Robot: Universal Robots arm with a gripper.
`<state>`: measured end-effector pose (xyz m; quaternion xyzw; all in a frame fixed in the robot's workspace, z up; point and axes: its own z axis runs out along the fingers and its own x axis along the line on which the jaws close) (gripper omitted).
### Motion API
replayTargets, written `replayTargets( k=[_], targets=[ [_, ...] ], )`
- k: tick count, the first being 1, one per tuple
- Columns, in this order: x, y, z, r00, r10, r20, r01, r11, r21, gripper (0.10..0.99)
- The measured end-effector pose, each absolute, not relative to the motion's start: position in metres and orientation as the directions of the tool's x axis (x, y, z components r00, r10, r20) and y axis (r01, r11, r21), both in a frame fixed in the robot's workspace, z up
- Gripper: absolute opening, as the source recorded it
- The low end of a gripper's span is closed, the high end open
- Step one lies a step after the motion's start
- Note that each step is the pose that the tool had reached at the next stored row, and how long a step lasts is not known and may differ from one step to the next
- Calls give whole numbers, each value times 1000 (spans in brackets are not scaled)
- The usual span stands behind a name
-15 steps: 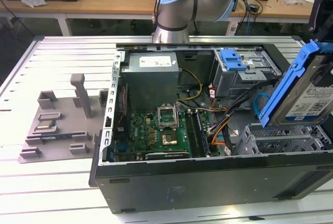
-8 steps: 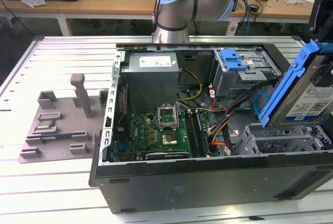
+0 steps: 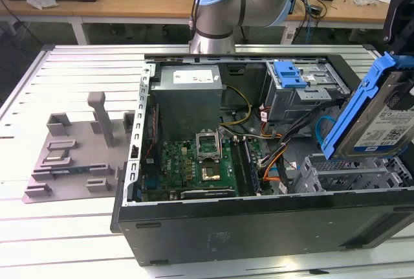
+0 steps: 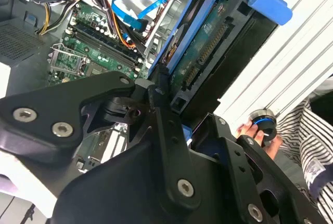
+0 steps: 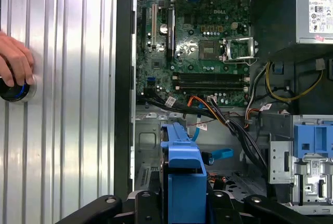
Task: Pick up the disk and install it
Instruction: 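Insert the disk into the insertion slot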
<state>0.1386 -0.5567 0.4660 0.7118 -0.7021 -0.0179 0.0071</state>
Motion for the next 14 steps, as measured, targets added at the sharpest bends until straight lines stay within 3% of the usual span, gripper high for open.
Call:
replayTargets(
  k=[14],
  targets=[
    [137,-550,439,-6,-1000,-16,-999,5,36,369]
  ],
)
